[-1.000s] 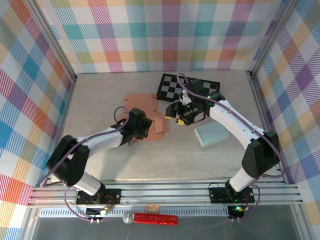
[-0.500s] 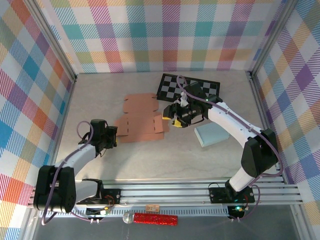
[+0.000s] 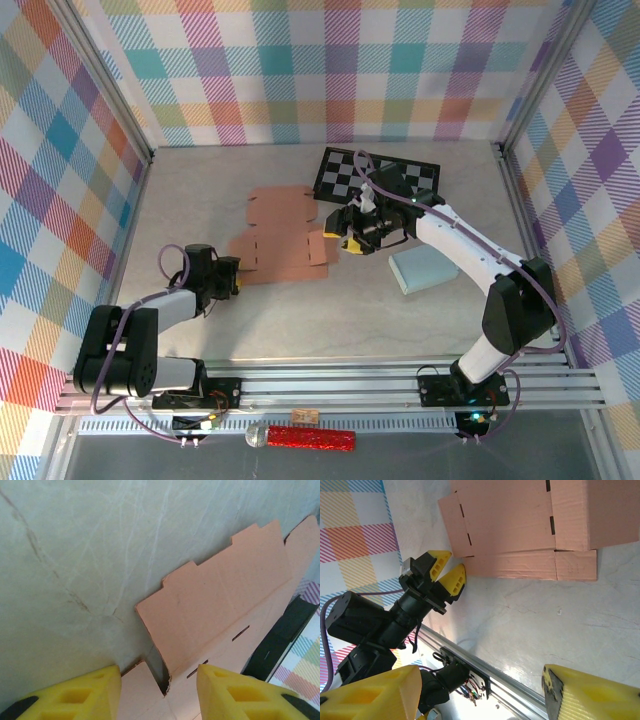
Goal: Fold the paper box
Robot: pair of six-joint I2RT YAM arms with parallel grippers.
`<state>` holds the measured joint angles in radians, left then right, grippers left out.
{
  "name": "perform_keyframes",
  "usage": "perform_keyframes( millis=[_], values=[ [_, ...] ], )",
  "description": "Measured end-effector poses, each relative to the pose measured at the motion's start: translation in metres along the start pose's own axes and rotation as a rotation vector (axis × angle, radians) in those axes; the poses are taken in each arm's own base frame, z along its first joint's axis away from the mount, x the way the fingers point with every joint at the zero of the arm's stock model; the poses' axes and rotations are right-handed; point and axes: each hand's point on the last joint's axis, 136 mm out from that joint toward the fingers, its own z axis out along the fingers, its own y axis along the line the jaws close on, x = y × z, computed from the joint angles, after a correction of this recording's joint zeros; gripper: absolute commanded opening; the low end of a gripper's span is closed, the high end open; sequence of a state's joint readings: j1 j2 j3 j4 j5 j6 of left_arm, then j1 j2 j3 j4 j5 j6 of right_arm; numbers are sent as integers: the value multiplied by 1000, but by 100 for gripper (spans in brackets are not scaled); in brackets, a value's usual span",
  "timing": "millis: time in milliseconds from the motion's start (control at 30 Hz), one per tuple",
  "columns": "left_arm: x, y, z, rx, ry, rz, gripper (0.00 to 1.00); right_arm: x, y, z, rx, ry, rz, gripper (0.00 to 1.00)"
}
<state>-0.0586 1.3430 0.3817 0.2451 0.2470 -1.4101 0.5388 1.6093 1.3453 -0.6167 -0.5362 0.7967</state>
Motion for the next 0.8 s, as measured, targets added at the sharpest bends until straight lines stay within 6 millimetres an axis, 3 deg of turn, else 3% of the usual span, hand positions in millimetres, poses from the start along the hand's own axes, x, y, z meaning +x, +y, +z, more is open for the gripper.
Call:
perform_keyframes(
  millis=[233,467,800],
  values=[
    [-1,-3,2,26,1,-5,38,1,-2,1,3,2,3,65],
    [-3,-23,0,105,-11,12,40,1,-2,1,2,3,3,65],
    [-4,-20,3,89,-17,3,42,1,-2,1,2,3,3,65]
  ],
)
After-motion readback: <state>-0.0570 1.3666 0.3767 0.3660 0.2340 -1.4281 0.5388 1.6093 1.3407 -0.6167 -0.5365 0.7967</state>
